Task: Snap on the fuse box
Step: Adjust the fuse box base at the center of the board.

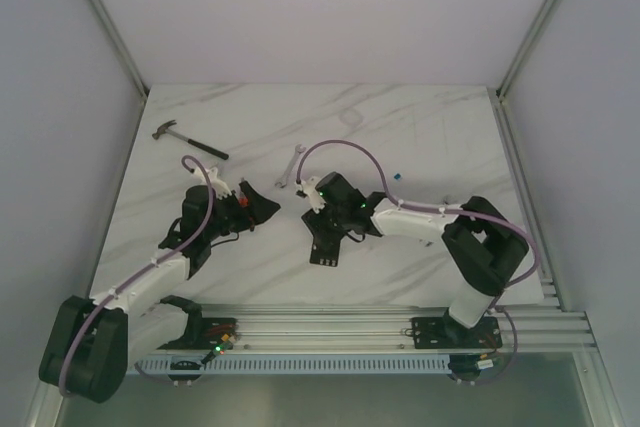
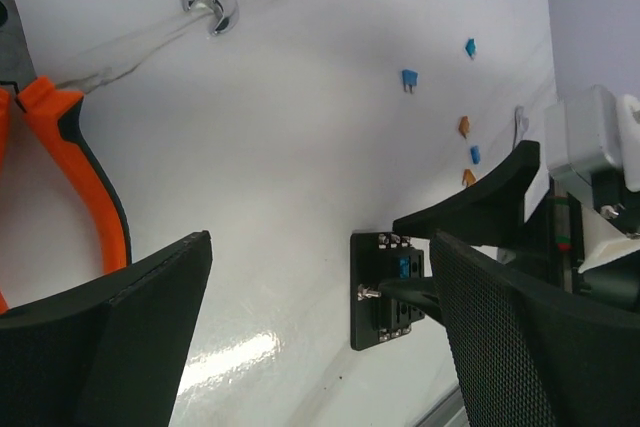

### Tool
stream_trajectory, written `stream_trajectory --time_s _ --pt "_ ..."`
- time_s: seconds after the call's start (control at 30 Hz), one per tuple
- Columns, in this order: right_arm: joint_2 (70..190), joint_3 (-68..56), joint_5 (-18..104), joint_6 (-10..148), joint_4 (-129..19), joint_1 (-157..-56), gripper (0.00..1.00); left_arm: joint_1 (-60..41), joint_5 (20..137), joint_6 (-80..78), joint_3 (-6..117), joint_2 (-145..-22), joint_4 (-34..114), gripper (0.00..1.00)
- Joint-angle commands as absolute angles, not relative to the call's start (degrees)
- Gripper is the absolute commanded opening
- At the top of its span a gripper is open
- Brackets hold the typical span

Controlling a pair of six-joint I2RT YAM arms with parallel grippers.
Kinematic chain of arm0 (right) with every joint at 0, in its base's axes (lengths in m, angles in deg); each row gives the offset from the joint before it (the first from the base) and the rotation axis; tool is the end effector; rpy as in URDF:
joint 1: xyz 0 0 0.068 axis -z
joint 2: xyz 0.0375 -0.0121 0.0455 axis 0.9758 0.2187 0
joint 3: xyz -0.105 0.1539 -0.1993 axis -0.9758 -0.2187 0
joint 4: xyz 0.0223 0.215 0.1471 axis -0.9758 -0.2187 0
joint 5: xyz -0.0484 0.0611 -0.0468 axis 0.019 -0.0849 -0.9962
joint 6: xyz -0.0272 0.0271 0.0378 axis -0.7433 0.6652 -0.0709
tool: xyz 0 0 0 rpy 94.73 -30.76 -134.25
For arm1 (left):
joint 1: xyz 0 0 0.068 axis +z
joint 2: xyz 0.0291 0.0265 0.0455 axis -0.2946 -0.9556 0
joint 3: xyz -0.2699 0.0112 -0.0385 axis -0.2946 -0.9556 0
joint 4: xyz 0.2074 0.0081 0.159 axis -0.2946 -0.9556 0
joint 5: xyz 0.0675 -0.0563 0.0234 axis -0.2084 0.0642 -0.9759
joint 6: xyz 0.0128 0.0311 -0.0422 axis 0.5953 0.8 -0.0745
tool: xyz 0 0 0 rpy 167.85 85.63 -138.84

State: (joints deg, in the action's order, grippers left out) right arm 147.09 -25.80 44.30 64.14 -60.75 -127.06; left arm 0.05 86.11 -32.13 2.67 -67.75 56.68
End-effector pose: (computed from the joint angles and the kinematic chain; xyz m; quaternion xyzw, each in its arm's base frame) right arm 0.2227 0.2711 0.1724 -0.4014 0.8424 0.2188 0.2851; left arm 0.2009 -0.0721 0.1913 -0.1063 0.8129 -0.3808 0.4276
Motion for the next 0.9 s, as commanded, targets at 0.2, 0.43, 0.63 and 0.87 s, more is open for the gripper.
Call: stream_trajectory --time_s 0.2,0.43,0.63,0.87 --pt "139.83 -29.04 28.09 73.4 -66.52 -133.85 0.82 -0.88 86.15 -33.4 1.52 -66.75 55.02 1.0" --pt "137.7 -29.06 21.5 78.56 -67.62 -134.62 0.89 -1.69 85.9 -33.54 2.41 -68.17 55.01 1.0" --pt "139.52 -27.16 20.74 82.35 -71.28 -136.18 0.95 -2.28 85.42 -33.56 2.9 -69.31 55.11 1.0" --pt "141.94 -27.24 16.41 86.19 -72.95 -138.54 0.99 -2.89 85.04 -33.65 3.72 -70.51 55.05 1.0"
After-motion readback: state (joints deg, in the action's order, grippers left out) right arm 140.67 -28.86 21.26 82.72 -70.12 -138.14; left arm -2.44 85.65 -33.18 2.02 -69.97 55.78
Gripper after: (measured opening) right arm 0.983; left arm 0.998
